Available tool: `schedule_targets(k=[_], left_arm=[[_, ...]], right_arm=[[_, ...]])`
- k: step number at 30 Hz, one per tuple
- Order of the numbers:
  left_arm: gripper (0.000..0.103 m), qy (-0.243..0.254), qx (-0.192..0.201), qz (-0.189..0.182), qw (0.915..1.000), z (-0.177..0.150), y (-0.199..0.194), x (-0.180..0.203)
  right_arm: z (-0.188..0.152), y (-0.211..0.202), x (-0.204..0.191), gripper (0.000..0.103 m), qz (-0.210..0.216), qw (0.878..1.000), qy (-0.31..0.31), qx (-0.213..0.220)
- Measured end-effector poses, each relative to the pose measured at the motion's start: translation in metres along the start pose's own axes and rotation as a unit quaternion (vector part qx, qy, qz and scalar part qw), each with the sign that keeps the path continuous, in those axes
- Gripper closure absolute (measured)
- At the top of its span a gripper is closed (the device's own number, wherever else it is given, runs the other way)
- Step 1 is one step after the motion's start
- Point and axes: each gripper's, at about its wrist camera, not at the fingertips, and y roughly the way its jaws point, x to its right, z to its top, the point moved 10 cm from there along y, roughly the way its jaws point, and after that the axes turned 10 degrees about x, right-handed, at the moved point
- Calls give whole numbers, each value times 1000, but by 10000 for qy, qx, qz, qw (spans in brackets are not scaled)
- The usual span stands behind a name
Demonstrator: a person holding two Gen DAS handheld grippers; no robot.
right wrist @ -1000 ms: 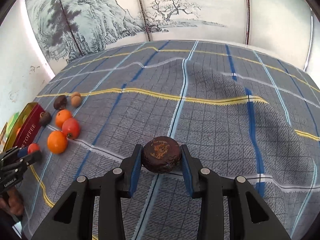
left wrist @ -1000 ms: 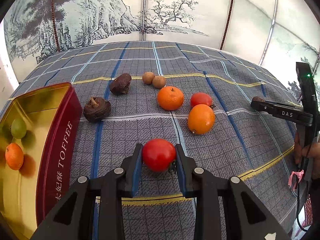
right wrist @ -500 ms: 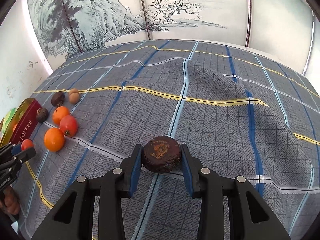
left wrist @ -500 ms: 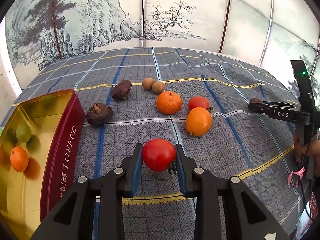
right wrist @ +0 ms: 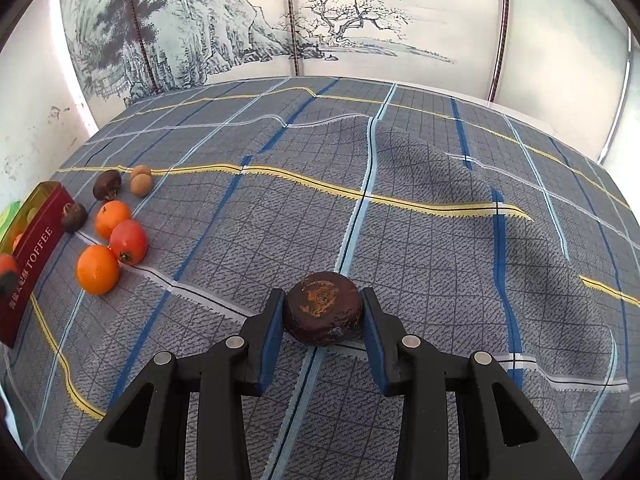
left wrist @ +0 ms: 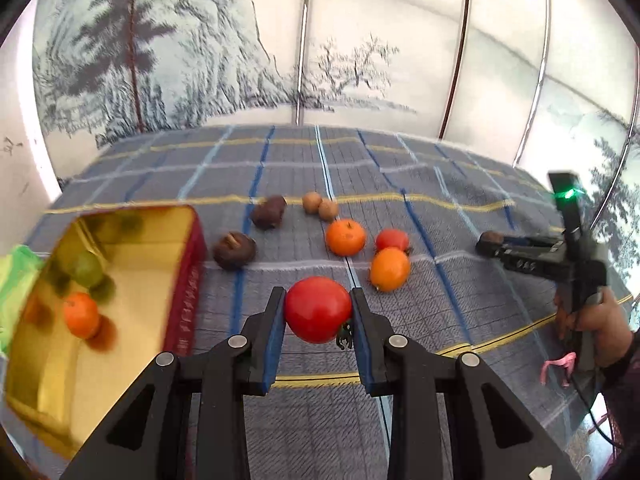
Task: Organize fruits
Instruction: 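Lift the tomato with the left gripper while the right gripper grasps a mangosteen, then carry the tomato into the tin and open the left gripper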
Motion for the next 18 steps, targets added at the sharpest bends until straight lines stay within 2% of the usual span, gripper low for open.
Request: schedule_targets(k=[5,8,18], left_arm=[[76,-25,175,209,9996,12,-38,-28],[76,-47,198,482,9986,10,-52,-55],[76,-418,-38,1400,9893,-21,-71,-160]], right_arm=[[-1,0,-1,65,-86,9999,-91,-12],[0,0,-1,65,-93,9999,-92,-12],[-1,1,-1,65,-162,9998,-139,-17]])
